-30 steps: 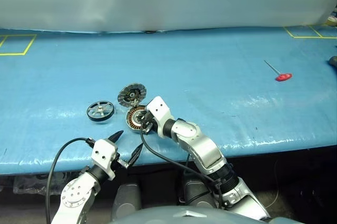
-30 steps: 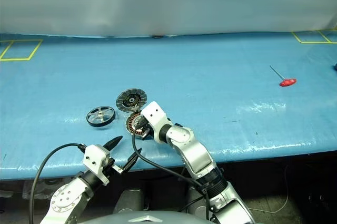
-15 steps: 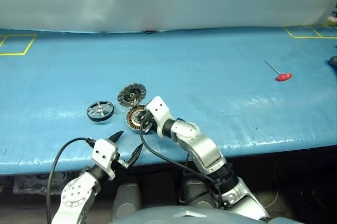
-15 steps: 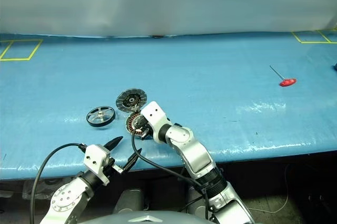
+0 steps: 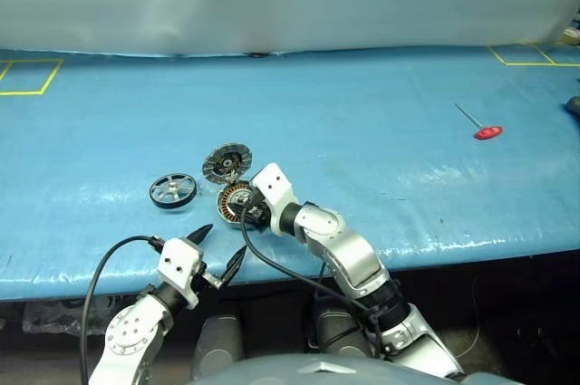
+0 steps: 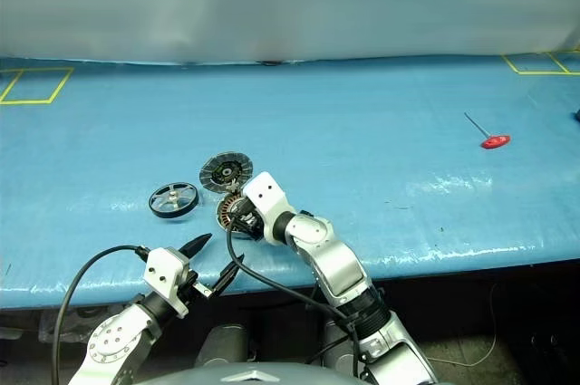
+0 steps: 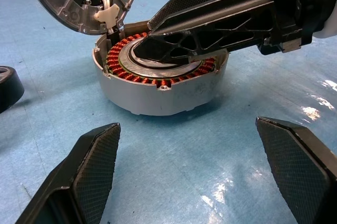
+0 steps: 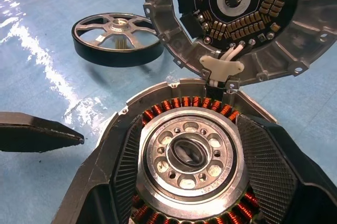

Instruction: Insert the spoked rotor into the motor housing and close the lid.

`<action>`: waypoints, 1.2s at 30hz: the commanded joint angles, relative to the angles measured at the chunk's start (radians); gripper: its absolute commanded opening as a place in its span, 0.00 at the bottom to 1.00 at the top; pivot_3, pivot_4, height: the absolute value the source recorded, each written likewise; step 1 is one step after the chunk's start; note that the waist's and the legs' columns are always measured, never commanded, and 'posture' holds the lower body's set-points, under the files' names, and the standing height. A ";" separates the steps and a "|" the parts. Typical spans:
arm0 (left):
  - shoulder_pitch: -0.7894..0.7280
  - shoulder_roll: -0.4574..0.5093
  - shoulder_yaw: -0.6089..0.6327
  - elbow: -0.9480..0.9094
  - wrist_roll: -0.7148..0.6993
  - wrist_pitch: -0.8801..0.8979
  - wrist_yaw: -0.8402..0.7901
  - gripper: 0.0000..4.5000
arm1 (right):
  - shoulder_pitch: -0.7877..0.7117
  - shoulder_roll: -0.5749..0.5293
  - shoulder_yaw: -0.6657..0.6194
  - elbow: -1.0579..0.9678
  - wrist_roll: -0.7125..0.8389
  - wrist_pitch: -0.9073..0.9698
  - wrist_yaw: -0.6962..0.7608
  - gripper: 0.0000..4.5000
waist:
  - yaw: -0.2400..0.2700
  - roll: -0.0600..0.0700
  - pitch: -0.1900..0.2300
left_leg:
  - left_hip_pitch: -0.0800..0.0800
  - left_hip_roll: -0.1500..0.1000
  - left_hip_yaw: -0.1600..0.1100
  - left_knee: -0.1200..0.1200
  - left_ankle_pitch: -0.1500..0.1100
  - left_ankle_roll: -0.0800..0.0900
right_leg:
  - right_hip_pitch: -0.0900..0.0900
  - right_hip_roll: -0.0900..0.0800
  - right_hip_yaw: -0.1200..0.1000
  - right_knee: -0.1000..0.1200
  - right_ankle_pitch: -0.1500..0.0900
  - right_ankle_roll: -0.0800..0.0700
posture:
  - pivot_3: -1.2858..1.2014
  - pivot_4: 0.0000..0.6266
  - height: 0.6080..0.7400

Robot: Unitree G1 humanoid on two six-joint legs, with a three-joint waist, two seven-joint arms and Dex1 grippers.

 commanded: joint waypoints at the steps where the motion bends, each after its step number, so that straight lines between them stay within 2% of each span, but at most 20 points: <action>1: 0.001 0.004 0.002 -0.011 -0.017 -0.013 -0.008 1.00 | -0.017 0.009 -0.030 -0.108 0.038 0.027 0.004 0.58 | 0.000 0.000 0.000 | 0.000 0.000 0.000 0.000 0.000 0.000 | 0.000 0.000 0.000 0.000 0.000 0.000 | 0.52 0.24 1.00; 4: 0.001 0.004 0.001 -0.010 -0.017 -0.015 -0.010 1.00 | -0.012 0.001 -0.038 -0.175 0.051 0.070 -0.002 0.39 | 0.000 0.000 0.000 | 0.000 0.000 0.000 0.000 0.000 0.000 | 0.000 0.000 0.000 0.000 0.000 0.000 | 0.52 0.24 1.00; 9: -0.001 0.007 0.000 -0.009 -0.017 -0.012 -0.016 1.00 | -0.006 -0.052 0.021 -0.255 0.027 0.124 0.009 0.01 | 0.000 0.000 0.000 | 0.000 0.000 0.000 0.000 0.000 0.000 | 0.000 0.000 0.000 0.000 0.000 0.000 | 0.52 0.24 1.00; 15: -0.004 0.007 0.003 -0.011 -0.017 -0.007 -0.020 1.00 | -0.028 -0.105 0.100 -0.269 0.001 0.144 0.024 0.00 | -0.001 0.000 0.000 | 0.000 0.000 0.000 0.000 0.000 0.000 | 0.000 0.000 0.000 0.000 0.000 0.000 | 0.52 0.24 1.00; 19: 0.000 0.010 0.004 -0.016 -0.017 -0.004 -0.023 1.00 | -0.097 -0.156 0.160 -0.237 -0.061 0.148 0.035 0.00 | -0.001 0.000 0.000 | 0.000 0.000 0.000 0.001 0.000 0.000 | 0.000 0.000 0.000 0.000 0.000 0.000 | 0.52 0.24 1.00; 36: 0.005 0.005 0.007 -0.028 -0.020 0.000 -0.015 1.00 | -0.211 -0.152 0.168 -0.087 -0.104 0.154 0.064 0.00 | 0.000 0.000 0.000 | 0.000 0.000 0.000 0.000 0.000 0.000 | 0.000 0.000 0.000 0.000 0.000 0.000 | 0.52 0.24 1.00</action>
